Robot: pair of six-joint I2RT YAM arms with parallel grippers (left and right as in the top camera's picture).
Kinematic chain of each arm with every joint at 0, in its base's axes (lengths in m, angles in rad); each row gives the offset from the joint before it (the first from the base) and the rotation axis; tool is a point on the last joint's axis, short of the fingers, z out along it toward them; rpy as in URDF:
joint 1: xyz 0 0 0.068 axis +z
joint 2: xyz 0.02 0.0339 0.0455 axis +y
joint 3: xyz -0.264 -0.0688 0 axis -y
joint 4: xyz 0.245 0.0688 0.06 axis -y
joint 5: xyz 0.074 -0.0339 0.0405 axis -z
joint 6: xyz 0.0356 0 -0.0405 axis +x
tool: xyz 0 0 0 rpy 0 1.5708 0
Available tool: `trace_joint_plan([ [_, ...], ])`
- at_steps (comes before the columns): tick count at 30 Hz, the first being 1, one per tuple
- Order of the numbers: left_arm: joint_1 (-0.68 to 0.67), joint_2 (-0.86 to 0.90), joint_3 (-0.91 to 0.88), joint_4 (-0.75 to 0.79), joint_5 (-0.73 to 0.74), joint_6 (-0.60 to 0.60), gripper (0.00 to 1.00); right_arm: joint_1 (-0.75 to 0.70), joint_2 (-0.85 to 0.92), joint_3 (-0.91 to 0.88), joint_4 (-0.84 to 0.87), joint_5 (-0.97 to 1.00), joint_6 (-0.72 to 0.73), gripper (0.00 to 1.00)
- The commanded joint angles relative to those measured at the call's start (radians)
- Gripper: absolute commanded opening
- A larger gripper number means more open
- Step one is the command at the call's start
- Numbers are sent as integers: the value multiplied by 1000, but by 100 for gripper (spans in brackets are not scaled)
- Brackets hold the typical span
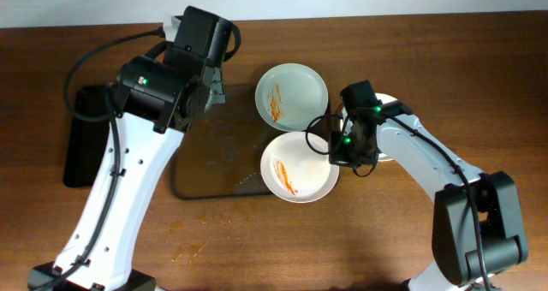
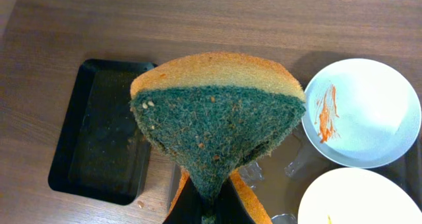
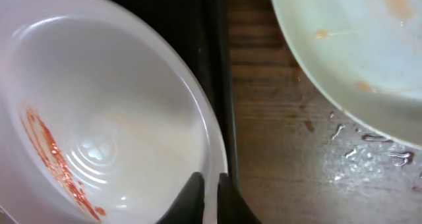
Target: Clean dirty plates on tray and stack at the side
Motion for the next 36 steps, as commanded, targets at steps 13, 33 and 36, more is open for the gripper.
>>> trace_joint_plan([
  [13,11,2,3,13,-26,-16,1,11,55,16,-3,46,-1,12],
  [33,11,2,3,20,-45,-16,0,218,55,106,139,-94,141,4],
  [36,11,2,3,20,-45,-16,0,262,64,106,246,-52,228,4],
])
